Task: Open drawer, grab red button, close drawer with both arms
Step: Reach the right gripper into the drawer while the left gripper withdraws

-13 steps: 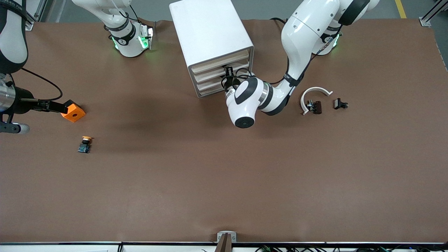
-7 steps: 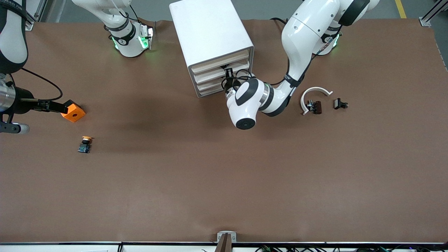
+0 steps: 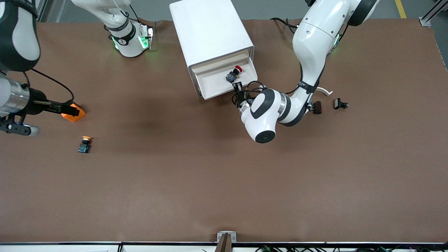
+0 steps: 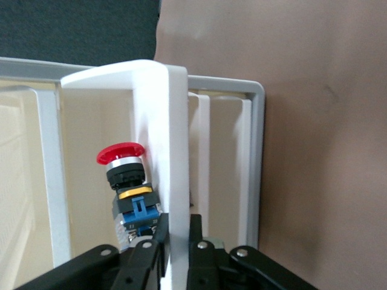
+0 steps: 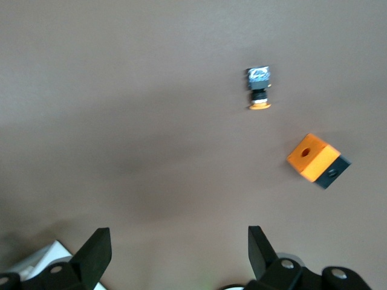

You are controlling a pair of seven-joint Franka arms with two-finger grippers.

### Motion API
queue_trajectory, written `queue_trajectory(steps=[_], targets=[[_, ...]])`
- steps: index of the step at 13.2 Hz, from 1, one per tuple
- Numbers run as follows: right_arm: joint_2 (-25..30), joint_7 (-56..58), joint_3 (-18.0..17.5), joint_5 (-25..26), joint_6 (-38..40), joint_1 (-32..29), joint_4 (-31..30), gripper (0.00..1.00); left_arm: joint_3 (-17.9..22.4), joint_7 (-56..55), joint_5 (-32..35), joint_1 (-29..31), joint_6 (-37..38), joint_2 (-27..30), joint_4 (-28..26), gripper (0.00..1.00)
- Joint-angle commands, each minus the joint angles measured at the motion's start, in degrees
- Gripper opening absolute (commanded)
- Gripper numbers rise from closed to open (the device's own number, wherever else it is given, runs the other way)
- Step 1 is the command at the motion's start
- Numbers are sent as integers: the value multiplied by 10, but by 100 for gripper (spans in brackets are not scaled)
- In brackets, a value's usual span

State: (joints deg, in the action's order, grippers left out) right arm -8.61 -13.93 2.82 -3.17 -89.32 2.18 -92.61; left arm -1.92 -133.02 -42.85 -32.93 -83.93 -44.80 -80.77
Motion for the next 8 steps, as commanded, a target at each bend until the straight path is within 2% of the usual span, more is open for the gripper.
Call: queue_trajectory(steps=[1,2,8], targets=[[-4,-109,3,-22,-11,53,9,100,10,-2,-3,13,-17,1,23,79],[-4,-163,3,-28,-22,80,9,100,10,-3,-2,15,-17,1,32,99],[-35,-421,3,-30,-106,242,9,100,12,-4,4,86,-14,15,70,100]])
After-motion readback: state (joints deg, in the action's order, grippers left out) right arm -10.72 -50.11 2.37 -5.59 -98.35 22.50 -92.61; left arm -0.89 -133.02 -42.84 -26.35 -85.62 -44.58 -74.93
